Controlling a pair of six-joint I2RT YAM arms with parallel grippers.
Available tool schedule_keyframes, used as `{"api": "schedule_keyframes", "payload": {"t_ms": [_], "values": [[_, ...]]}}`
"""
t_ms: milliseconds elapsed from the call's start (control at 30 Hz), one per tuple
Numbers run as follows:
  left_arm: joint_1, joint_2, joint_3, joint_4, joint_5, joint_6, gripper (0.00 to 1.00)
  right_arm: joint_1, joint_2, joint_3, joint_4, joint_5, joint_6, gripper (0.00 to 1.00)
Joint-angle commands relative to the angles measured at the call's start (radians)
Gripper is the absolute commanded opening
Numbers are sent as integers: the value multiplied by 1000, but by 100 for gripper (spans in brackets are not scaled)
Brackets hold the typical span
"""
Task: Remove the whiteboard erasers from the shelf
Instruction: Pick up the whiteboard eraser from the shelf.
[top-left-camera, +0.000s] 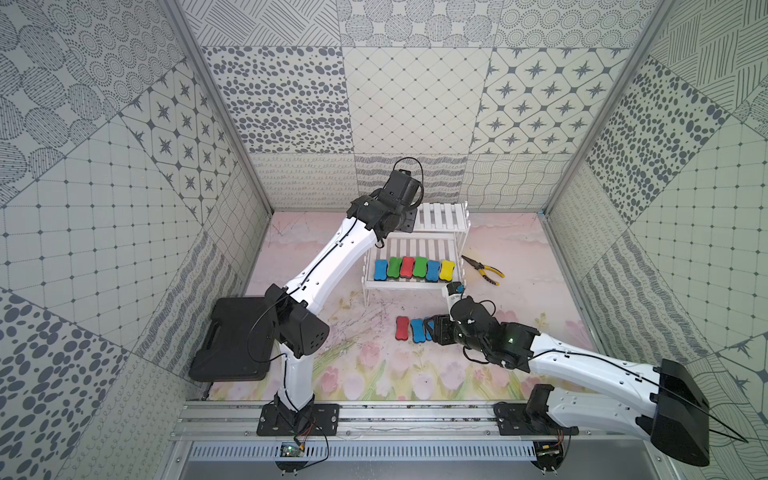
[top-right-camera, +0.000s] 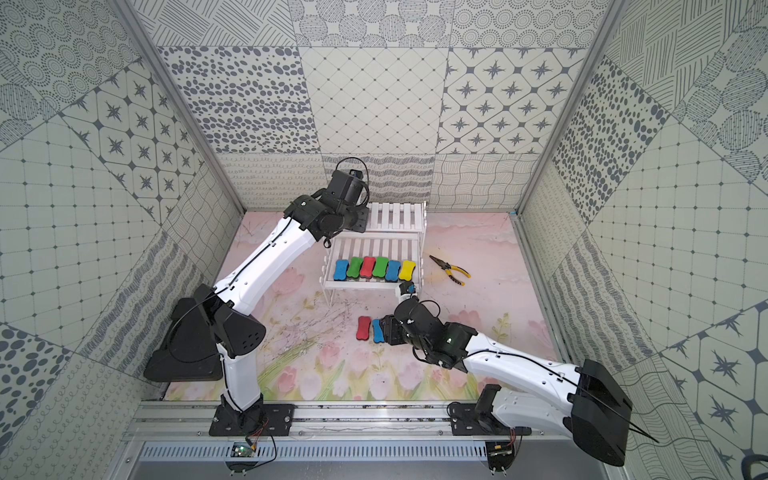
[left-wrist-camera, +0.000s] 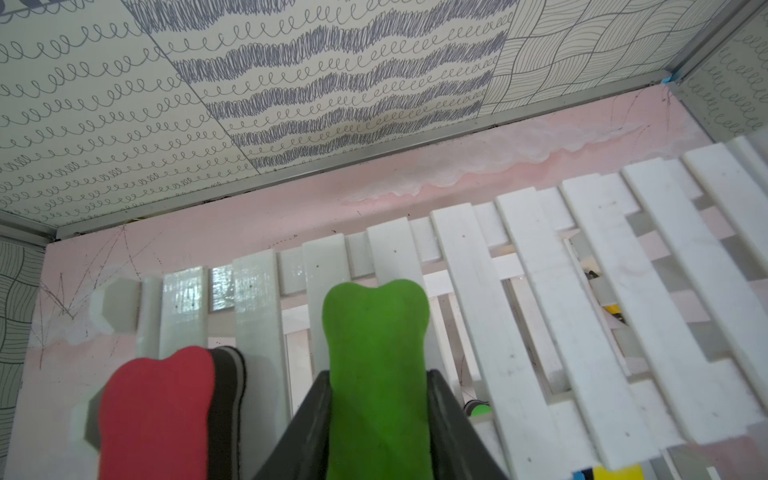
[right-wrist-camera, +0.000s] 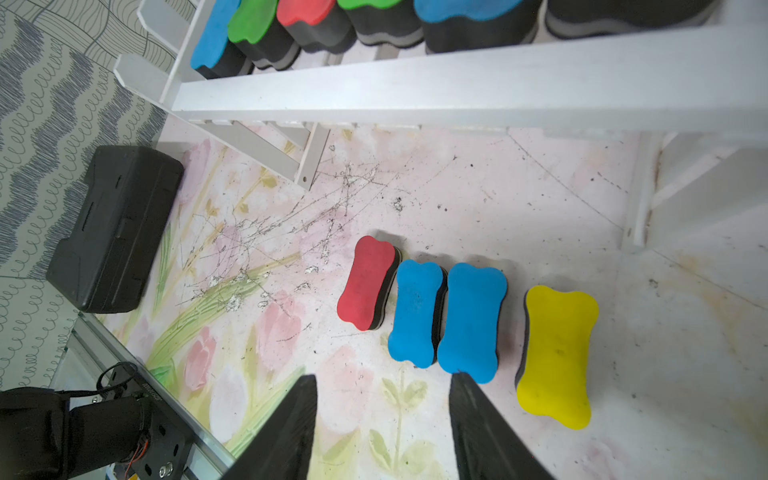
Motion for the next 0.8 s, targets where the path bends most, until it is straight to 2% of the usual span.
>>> {"api": "schedule_keyframes", "payload": {"t_ms": [0, 100, 167, 300, 533, 633, 767], "values": [[-25, -48, -20, 11, -43, 13, 34, -8, -30, -14, 36, 4, 9, 55], [-53, -134, -94, 56, -48, -12, 33, -11, -39, -16, 37, 12, 14, 55], [-71, -221, -193, 99, -52, -47, 33, -13, -47, -17, 37, 18, 15, 55], [-121, -447, -481, 216, -92, -127, 32, -18, -64, -21, 37, 28, 15, 56], [-252, -810, -970, 271, -205, -326, 32, -26, -87, -41, 42, 38, 26, 56], [-329, -907, -1144, 278, -243, -433, 32, -29, -90, -48, 48, 39, 31, 56], [-420, -950, -1336, 319, -256, -564, 31, -32, -93, -55, 55, 42, 32, 57]]}}
